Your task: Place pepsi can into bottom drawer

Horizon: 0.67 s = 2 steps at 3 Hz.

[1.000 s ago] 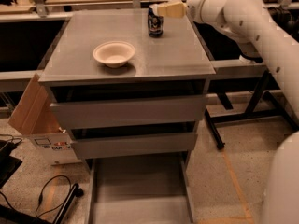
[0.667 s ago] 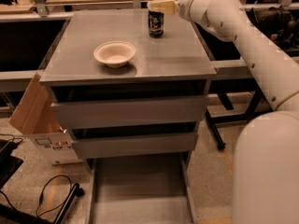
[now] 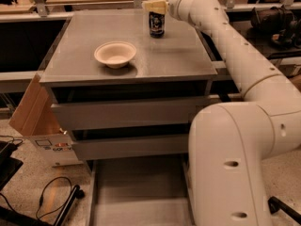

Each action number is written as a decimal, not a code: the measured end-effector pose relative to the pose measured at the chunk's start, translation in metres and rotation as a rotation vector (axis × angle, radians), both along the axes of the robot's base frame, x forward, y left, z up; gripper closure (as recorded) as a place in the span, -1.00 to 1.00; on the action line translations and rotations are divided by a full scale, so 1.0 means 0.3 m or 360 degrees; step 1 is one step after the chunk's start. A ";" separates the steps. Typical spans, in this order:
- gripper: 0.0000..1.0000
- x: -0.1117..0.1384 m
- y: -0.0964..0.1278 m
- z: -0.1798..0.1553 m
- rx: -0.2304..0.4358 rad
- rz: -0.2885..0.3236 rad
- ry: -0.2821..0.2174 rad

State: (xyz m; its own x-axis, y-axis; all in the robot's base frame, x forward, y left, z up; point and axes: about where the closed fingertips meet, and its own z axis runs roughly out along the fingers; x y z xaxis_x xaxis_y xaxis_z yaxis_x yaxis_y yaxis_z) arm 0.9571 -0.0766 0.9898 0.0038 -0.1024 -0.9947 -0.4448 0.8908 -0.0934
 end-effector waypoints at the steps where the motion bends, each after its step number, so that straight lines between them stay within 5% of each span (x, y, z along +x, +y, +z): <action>1: -1.00 0.049 0.040 -0.057 -0.0007 -0.0002 0.0066; 2: -1.00 0.093 0.082 -0.141 0.0026 -0.0007 0.0148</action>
Offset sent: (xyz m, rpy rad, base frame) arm 0.0498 0.0261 -0.0497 0.0291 0.1299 -0.0137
